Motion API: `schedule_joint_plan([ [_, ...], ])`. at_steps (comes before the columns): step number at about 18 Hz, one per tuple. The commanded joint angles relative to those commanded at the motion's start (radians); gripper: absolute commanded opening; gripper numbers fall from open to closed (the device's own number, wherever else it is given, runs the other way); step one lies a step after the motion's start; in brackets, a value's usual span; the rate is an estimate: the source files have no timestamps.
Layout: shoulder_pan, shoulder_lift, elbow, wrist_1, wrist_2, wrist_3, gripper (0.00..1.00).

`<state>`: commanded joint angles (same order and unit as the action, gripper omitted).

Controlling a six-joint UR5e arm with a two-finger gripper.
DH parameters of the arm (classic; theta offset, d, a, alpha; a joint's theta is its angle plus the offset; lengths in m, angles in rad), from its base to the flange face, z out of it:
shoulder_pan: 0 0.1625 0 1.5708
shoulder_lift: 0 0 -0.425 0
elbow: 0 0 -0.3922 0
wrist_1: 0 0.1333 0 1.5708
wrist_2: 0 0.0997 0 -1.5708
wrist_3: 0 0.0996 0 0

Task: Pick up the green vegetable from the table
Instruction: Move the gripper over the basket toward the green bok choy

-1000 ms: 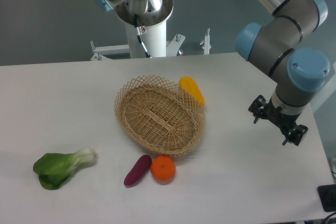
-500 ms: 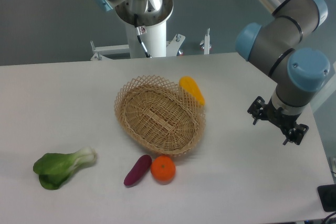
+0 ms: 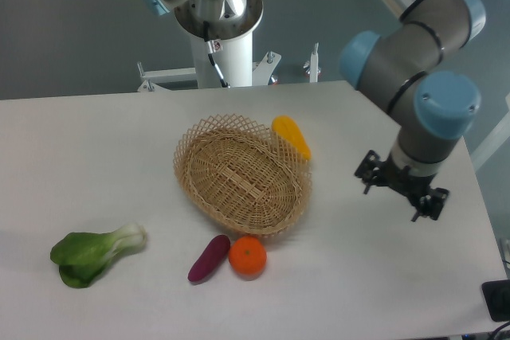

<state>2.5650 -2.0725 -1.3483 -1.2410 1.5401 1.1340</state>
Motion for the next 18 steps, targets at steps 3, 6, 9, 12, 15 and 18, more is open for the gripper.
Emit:
schedule_joint_plan([
  [3, -0.060, 0.018, -0.029, 0.008, -0.011, -0.088, 1.00],
  [6, -0.124, 0.020, -0.037, 0.009, -0.009, -0.125, 1.00],
  [9, -0.195, 0.020, -0.037, 0.011, -0.009, -0.149, 1.00],
  [12, -0.278, 0.009, -0.040, 0.011, -0.009, -0.195, 1.00],
  [15, -0.350, 0.008, -0.078, 0.011, -0.011, -0.197, 1.00],
  [18, -0.414, 0.008, -0.112, 0.024, -0.011, -0.210, 1.00],
])
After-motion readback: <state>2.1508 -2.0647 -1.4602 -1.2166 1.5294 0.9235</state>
